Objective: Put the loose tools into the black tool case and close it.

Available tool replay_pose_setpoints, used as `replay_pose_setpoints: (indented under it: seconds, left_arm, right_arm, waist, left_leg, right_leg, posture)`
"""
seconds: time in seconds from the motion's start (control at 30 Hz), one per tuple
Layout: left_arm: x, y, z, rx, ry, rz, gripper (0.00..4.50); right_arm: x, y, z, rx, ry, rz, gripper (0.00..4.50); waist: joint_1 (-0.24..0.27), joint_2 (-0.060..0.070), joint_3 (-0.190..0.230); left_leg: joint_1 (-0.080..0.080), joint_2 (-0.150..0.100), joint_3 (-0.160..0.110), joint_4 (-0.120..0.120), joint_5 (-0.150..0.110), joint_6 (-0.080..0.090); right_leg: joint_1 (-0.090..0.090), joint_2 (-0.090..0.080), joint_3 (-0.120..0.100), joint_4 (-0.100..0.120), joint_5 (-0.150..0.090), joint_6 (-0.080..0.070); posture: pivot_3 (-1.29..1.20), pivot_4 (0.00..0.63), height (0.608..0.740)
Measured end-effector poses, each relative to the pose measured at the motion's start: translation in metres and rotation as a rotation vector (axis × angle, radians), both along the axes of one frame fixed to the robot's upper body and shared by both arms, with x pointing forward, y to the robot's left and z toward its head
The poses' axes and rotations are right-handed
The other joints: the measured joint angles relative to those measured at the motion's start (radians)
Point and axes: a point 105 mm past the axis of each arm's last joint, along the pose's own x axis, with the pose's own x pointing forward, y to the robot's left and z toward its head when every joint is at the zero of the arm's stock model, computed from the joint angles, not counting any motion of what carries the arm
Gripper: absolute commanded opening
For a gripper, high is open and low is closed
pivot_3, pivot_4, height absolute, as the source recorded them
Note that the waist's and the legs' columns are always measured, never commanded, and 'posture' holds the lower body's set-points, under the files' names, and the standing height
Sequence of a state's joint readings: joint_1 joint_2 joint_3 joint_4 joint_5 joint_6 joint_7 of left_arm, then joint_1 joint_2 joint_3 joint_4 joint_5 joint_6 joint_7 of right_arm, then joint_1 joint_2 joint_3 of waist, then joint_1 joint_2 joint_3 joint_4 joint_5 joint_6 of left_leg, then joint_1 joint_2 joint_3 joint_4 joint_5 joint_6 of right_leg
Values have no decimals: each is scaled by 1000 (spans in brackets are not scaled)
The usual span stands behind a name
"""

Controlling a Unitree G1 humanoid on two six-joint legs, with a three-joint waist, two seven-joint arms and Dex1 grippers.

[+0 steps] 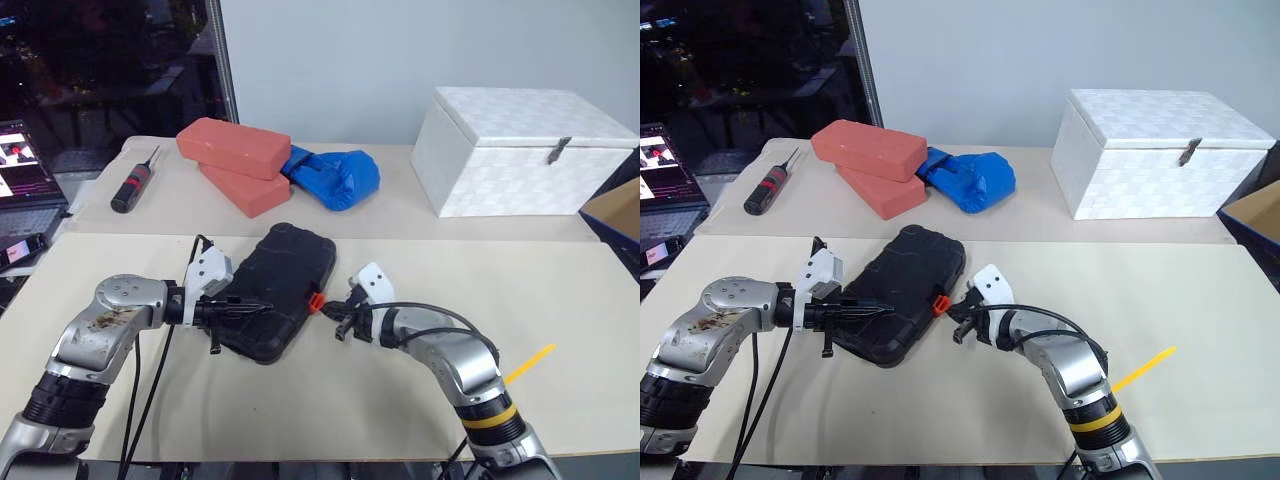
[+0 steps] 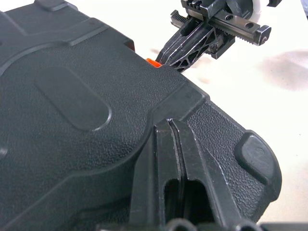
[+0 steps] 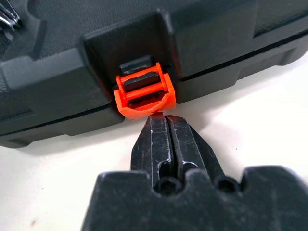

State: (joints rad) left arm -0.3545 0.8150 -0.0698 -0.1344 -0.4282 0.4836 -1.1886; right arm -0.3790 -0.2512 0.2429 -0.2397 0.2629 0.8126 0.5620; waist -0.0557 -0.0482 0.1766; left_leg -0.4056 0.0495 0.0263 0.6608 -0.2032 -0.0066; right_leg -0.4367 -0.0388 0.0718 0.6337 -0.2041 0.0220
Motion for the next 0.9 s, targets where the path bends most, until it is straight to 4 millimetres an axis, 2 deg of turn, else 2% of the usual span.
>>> replay_pose_setpoints:
  seconds: [0.23, 0.47, 0.67, 0.9]
  left_arm:
    - [0, -3, -3, -4, 6, -6, 0]
    - [2, -5, -4, -4, 6, -5, 0]
    - [3, -6, -5, -4, 6, -4, 0]
    - [5, -5, -5, -8, 5, 11, 0]
  right_arm:
    - [-2, -3, 15, 13, -56, 6, 66]
    - [-8, -5, -19, -45, 47, 5, 66]
    - [-9, 3, -19, -17, 56, 10, 66]
    - [-2, 22, -21, 66, 58, 22, 66]
  waist:
    - [-9, 2, -2]
    - [-6, 4, -4]
    - [-4, 5, -4]
    - [-8, 5, -4]
  left_leg:
    - [1, 0, 0, -1, 0, 0]
    - [1, 0, 0, -1, 0, 0]
    - [1, 0, 0, -1, 0, 0]
    - [2, 0, 0, -1, 0, 0]
  right_leg:
    - [1, 0, 0, -1, 0, 0]
    - [2, 0, 0, -3, 0, 0]
    - [2, -1, 0, -3, 0, 0]
    - [3, -1, 0, -3, 0, 0]
  posture:
    - [0, 150, 740]
    - [0, 150, 740]
    - [0, 150, 740]
    - [0, 150, 740]
